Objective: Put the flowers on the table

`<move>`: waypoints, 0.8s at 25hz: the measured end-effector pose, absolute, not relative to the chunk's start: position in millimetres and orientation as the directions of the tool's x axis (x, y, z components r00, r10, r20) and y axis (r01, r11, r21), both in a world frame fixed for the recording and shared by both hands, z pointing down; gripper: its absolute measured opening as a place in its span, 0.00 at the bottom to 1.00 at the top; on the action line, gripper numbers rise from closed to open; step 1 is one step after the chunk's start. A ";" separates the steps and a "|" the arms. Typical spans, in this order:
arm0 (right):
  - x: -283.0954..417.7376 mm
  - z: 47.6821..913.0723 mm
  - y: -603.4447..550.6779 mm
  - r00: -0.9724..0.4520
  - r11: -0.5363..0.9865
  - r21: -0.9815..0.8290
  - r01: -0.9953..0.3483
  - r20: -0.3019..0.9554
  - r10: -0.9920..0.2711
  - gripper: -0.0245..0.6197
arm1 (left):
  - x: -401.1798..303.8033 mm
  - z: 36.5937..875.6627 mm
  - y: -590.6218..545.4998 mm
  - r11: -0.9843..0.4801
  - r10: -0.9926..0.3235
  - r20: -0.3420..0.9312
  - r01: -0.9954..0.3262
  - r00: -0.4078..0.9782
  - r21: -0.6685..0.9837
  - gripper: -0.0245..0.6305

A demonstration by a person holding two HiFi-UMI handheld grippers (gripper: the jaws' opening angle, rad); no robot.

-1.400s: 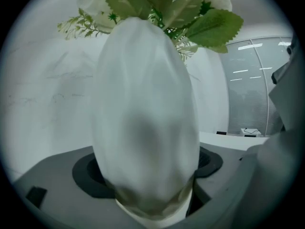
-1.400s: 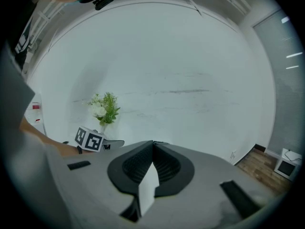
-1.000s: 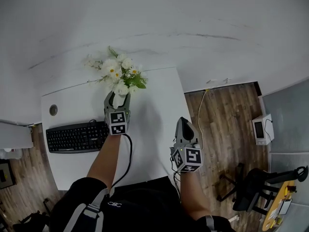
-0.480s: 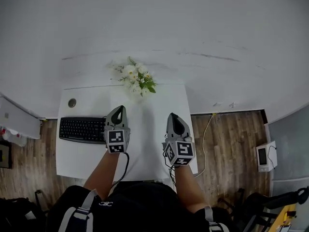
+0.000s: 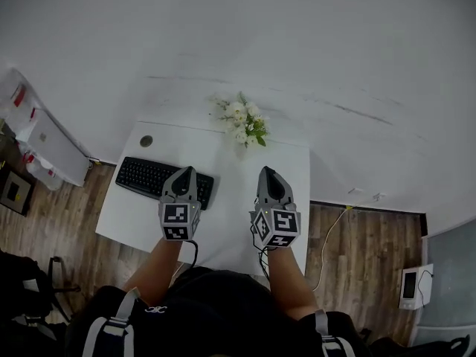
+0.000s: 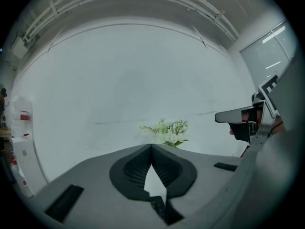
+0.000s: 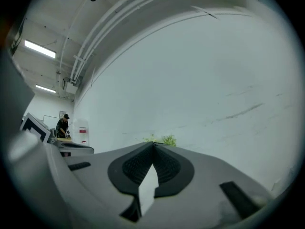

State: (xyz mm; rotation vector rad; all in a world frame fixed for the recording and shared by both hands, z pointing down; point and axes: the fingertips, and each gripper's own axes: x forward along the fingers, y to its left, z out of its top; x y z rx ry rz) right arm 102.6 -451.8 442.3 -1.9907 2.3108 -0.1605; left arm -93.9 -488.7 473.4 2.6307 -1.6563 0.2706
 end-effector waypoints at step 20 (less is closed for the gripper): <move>92.7 446.6 -432.5 -0.211 0.205 -0.156 -0.966 0.019 -0.977 0.04 | -96.3 467.0 -456.8 -0.412 -0.906 0.137 -0.909 0.401 -0.069 0.04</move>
